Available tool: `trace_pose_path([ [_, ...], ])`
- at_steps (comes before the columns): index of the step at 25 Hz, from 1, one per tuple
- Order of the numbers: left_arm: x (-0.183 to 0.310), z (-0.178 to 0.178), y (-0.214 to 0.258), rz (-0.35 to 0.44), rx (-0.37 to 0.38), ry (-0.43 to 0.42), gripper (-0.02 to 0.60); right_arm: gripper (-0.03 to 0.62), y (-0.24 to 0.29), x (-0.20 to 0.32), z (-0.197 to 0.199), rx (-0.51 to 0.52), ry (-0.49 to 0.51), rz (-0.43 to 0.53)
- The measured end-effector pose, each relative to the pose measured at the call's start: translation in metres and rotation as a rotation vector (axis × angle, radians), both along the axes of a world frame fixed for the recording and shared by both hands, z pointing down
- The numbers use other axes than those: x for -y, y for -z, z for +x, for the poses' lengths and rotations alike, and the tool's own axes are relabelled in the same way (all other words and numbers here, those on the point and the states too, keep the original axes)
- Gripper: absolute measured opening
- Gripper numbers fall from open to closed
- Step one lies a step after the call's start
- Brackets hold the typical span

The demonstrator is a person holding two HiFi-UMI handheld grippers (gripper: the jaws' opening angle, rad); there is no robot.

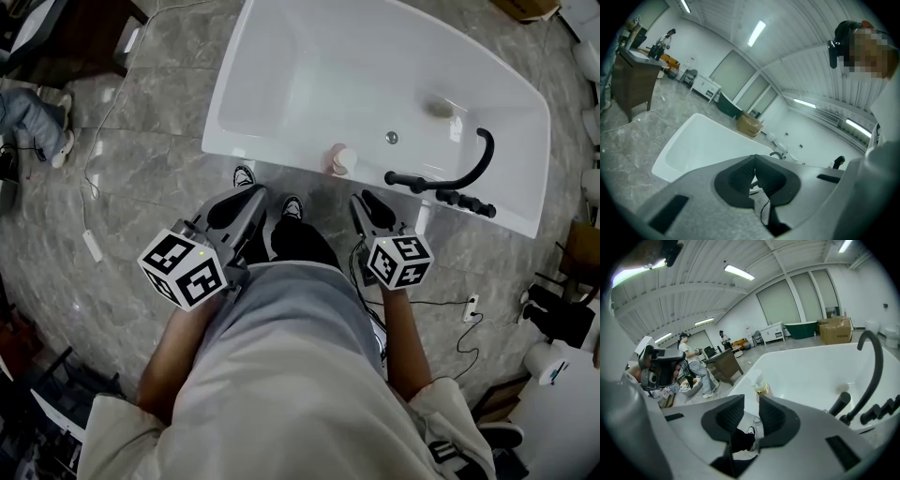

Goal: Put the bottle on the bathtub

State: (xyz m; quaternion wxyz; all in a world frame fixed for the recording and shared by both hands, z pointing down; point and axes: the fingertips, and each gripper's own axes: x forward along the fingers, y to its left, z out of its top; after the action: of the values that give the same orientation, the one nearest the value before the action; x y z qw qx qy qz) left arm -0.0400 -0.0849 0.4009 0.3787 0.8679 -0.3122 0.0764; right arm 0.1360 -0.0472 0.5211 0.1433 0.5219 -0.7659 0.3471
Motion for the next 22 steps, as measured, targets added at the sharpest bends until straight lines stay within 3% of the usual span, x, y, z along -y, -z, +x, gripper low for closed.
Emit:
trace_pose_path([
  [6,-0.002,-0.004,0.003,0.033,0.027,-0.007,0.005,0.066,0.044,0.003,-0.011,0.02,0.013,0.074],
  [12,0.002,-0.008,0.009,0.079,0.073,-0.007,0.005,0.04,0.077,0.01,-0.016,0.056,-0.011,0.06],
  [17,0.005,-0.012,0.012,0.097,0.082,0.018,0.005,0.023,0.101,0.017,-0.017,0.069,-0.036,0.067],
  [22,0.016,-0.015,0.025,0.147,0.103,0.067,0.005,0.012,0.129,0.024,-0.022,0.042,-0.019,0.136],
])
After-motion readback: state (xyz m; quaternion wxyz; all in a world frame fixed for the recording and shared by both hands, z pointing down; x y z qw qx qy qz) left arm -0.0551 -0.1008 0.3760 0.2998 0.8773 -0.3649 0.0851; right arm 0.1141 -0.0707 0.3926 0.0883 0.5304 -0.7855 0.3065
